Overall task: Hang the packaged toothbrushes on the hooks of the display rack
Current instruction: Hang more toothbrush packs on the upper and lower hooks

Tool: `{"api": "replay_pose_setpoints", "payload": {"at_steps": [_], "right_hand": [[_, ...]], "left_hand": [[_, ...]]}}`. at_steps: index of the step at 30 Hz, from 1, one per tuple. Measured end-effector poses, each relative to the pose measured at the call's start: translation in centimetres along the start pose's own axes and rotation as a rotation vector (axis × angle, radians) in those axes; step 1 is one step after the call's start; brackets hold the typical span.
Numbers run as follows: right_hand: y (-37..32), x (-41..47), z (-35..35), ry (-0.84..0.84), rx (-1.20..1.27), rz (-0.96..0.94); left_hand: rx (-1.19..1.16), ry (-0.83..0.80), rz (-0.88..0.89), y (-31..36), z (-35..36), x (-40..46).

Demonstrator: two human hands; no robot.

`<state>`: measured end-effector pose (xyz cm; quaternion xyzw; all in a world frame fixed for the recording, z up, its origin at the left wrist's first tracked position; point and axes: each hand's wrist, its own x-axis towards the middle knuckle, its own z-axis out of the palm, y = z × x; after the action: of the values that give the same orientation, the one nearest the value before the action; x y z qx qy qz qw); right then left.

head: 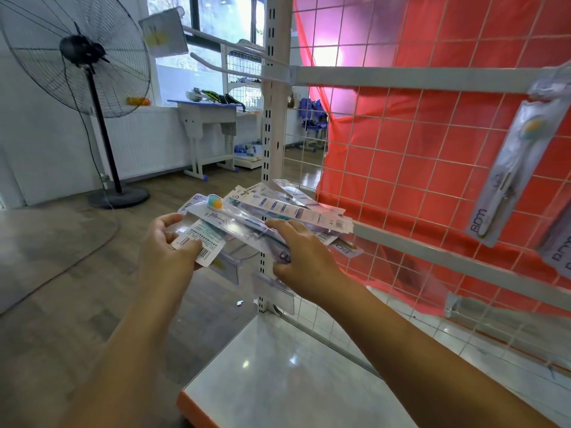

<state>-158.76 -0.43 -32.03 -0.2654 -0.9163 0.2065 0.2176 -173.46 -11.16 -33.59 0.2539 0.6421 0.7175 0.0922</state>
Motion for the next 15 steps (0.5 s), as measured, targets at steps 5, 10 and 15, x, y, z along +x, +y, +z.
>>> {"api": "replay_pose_setpoints", "payload": {"at_steps": [5, 10, 15], "right_hand": [[0.03, -0.04, 0.45, 0.007, 0.005, -0.013], [0.27, -0.14, 0.42, 0.033, 0.004, -0.034], [0.3, -0.34, 0.45, 0.079, -0.007, -0.061]], "left_hand": [[0.108, 0.047, 0.053, 0.06, 0.19, 0.23], [0.264, 0.1, 0.142, -0.12, 0.02, 0.21], [0.327, 0.128, 0.224, -0.17, 0.24, 0.14]]}}
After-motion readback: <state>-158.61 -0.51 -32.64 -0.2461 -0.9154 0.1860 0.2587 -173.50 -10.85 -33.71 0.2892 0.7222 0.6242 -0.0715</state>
